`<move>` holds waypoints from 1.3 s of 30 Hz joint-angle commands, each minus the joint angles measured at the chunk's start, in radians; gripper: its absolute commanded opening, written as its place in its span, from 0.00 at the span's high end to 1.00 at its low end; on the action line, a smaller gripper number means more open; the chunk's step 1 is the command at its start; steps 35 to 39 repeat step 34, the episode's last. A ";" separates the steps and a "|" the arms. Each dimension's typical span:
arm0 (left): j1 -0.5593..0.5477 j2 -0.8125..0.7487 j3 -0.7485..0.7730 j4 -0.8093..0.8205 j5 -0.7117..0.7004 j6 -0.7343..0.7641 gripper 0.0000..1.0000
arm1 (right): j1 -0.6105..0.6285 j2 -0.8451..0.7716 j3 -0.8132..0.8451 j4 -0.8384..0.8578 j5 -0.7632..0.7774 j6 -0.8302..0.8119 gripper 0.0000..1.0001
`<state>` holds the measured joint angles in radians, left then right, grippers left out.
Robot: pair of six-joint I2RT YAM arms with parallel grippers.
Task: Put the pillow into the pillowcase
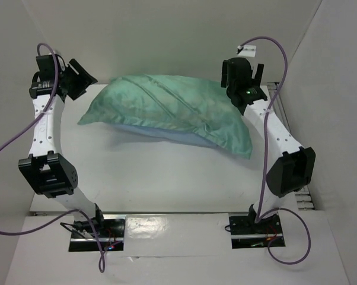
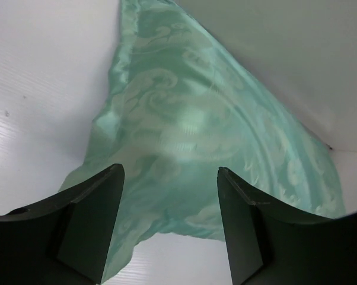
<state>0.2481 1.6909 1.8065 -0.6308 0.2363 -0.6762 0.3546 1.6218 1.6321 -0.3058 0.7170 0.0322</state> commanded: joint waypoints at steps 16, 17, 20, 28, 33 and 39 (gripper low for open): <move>-0.130 -0.171 -0.296 0.006 -0.158 0.121 0.26 | -0.120 -0.144 -0.221 -0.289 -0.663 0.317 0.00; -0.141 -0.171 -0.296 -0.006 -0.167 0.121 0.26 | -0.120 -0.163 -0.257 -0.289 -0.663 0.327 0.00; -0.165 -0.212 -0.308 -0.015 -0.167 0.130 0.27 | -0.129 -0.223 -0.281 -0.358 -0.518 0.370 0.00; -0.319 -0.384 -0.424 -0.038 -0.147 0.119 0.22 | -0.225 -0.332 -0.357 -0.495 -0.126 0.509 0.00; -0.421 -0.467 -0.481 -0.038 -0.106 0.119 0.21 | -0.282 -0.405 -0.414 -0.518 -0.114 0.509 0.01; -0.432 -0.467 -0.481 -0.038 -0.106 0.131 0.21 | -0.298 -0.418 -0.441 -0.495 -0.129 0.509 0.01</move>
